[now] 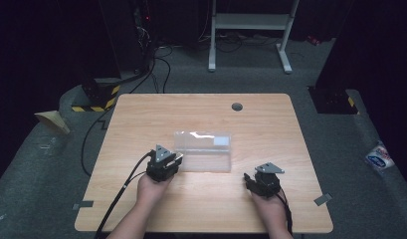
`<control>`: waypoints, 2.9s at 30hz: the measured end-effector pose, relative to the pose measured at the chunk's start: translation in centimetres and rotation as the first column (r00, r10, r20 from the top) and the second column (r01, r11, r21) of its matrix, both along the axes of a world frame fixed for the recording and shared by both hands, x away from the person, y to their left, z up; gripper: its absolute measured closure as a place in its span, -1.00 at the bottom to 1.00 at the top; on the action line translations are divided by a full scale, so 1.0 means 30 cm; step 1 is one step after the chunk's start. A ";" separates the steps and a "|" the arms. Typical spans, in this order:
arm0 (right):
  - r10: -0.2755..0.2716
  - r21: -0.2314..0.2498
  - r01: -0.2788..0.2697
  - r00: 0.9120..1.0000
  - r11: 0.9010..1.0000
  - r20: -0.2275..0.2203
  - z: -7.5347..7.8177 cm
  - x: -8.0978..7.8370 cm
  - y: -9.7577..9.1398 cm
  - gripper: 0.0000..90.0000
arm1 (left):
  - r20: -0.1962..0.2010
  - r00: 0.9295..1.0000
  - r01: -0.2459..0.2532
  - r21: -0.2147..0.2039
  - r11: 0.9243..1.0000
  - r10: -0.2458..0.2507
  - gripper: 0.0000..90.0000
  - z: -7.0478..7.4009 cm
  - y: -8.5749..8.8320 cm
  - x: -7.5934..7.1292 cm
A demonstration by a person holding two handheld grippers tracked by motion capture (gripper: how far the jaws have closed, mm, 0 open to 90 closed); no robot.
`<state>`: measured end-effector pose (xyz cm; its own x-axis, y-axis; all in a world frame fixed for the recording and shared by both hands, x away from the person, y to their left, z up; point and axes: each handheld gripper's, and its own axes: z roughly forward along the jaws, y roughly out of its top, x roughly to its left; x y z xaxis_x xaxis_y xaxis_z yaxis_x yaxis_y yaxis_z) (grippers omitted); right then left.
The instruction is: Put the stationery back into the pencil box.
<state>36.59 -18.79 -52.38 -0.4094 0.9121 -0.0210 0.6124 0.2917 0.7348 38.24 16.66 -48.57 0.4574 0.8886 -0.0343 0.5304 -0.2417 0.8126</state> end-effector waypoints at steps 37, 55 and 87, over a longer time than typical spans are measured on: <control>0.015 -0.006 -0.015 1.000 1.000 0.004 0.000 -0.001 0.003 -0.02 | -0.043 0.995 -0.082 0.071 0.994 0.085 0.51 -0.066 -0.042 0.056; 0.018 -0.010 -0.018 1.000 1.000 0.003 0.001 -0.003 0.005 -0.02 | -0.031 0.999 -0.042 0.021 0.999 0.043 0.27 -0.040 -0.031 0.038; 0.010 0.001 -0.010 1.000 1.000 -0.004 0.001 -0.004 0.004 -0.03 | -0.016 1.000 -0.017 0.001 1.000 0.017 -0.10 -0.028 0.177 -0.070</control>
